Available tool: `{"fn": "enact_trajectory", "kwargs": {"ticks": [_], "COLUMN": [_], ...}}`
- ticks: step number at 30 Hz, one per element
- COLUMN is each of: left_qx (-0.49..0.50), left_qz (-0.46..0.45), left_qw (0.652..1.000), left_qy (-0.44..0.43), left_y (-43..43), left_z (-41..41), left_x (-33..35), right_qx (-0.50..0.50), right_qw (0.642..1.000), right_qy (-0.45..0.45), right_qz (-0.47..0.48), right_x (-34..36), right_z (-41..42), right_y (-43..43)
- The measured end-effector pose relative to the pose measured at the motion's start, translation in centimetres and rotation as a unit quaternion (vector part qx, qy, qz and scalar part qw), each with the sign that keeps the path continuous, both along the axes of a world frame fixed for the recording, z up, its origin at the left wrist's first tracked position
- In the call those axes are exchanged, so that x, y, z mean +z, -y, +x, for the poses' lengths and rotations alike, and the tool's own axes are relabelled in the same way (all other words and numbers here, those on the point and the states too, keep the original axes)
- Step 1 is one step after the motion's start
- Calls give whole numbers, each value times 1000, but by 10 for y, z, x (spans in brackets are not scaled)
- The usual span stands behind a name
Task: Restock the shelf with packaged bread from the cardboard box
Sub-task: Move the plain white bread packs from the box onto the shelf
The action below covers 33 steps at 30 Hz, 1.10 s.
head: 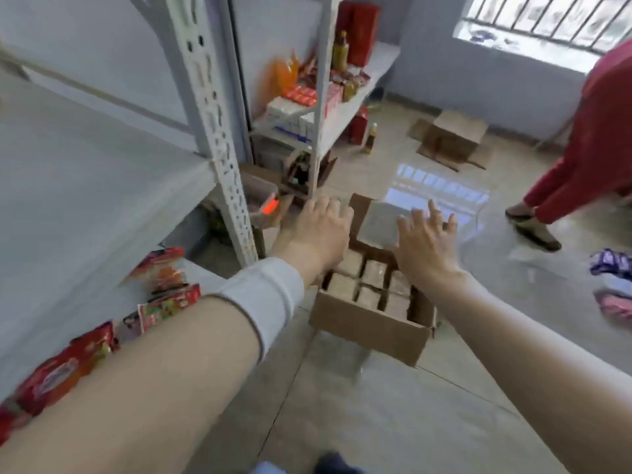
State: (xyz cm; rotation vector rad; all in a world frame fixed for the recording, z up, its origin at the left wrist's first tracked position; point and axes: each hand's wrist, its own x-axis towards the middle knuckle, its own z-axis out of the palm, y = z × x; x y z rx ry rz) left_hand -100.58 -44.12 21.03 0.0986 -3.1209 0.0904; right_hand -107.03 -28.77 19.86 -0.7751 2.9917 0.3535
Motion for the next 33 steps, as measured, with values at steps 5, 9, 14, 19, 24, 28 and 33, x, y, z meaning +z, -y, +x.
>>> {"fn": "enact_trajectory", "kwargs": {"ticks": [5,9,14,19,24,28,33], "left_qx": [5,66,165,244,338,379,424], "left_qz": [57,132,225,290,283,301,362], "left_qw": [986,962,911,877,873,862,814], "left_qy": [160,231,302,295,211,153,162], "left_y": [-50,-43,-26,-16,-18,-23,-21], "left_z": [-59,-104,-182,-260,-295,-304,-311], "left_x": [-94,-174,-292,-424,-503,-519,-516], "right_qx": [-81,-93,-151,-208,-324,-423,-474], "right_qw": [991,976,939,877,749,702,633], "right_qy": [100,191,310,430,551,532,554], "right_qz": [45,40,5,-46,-174,-213,-259], "right_x": [-82,-152,-270,-401,-482,-501,-503], "right_z": [-45,-79,-111,-137,-147,-147,-154], "right_y": [-71,-72,-55,-20,24,36,29]}}
